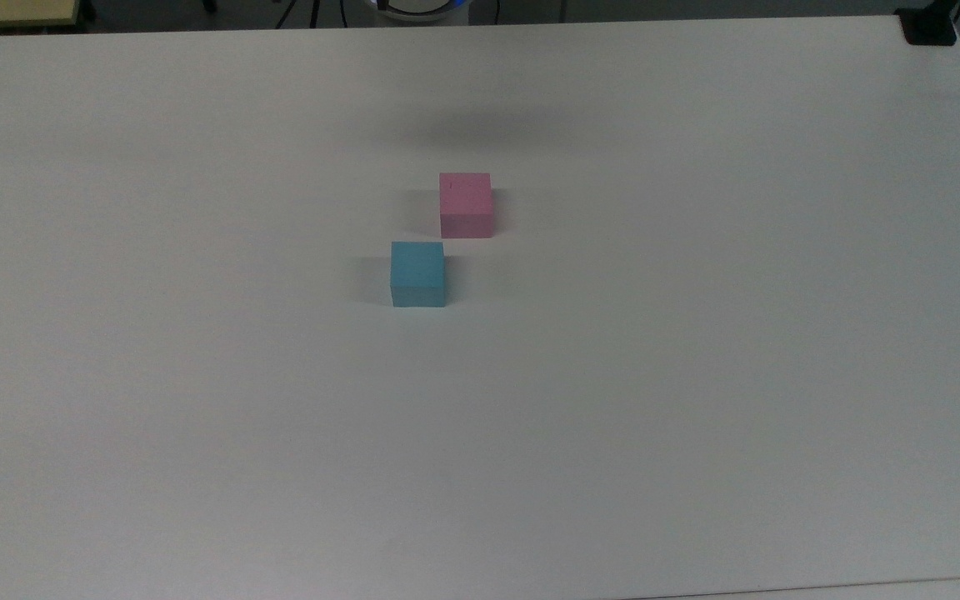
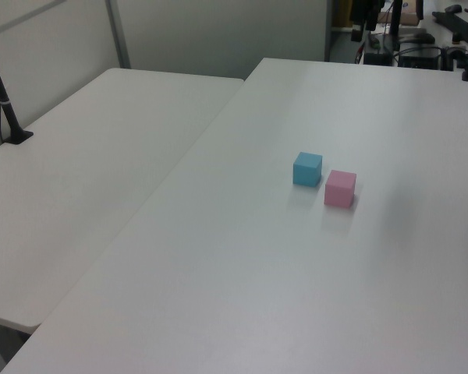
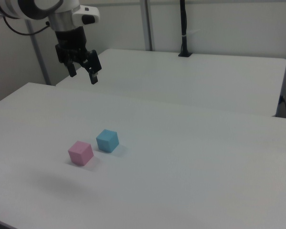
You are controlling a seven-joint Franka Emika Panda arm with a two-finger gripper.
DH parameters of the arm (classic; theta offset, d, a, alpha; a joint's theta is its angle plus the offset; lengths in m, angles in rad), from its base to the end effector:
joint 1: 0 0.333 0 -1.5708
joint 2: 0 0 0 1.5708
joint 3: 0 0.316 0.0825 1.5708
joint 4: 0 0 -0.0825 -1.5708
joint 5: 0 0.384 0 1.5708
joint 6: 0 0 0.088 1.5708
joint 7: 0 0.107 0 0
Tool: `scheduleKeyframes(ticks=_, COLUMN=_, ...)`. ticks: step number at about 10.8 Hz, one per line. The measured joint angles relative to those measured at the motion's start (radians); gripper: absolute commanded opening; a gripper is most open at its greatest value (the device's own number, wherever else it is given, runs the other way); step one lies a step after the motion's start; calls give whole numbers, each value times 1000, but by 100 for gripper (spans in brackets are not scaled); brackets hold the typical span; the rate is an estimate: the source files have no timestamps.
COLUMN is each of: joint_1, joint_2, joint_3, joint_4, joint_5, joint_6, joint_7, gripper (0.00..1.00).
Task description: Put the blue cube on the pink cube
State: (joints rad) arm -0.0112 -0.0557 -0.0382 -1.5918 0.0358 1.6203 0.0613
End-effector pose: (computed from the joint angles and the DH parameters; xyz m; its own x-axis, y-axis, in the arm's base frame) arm 0.5419 -0.0238 0.6497 0.9903 -0.1121 0.0815 -0.1089 -0.9931 -0.0430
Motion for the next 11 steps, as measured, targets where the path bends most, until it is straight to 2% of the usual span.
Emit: scheduleKeyframes(ticks=11, joint_1=3, joint_2=0, joint_3=4, joint_4=-9, joint_5=0, joint_6=-1, joint_7=-12, gripper=100)
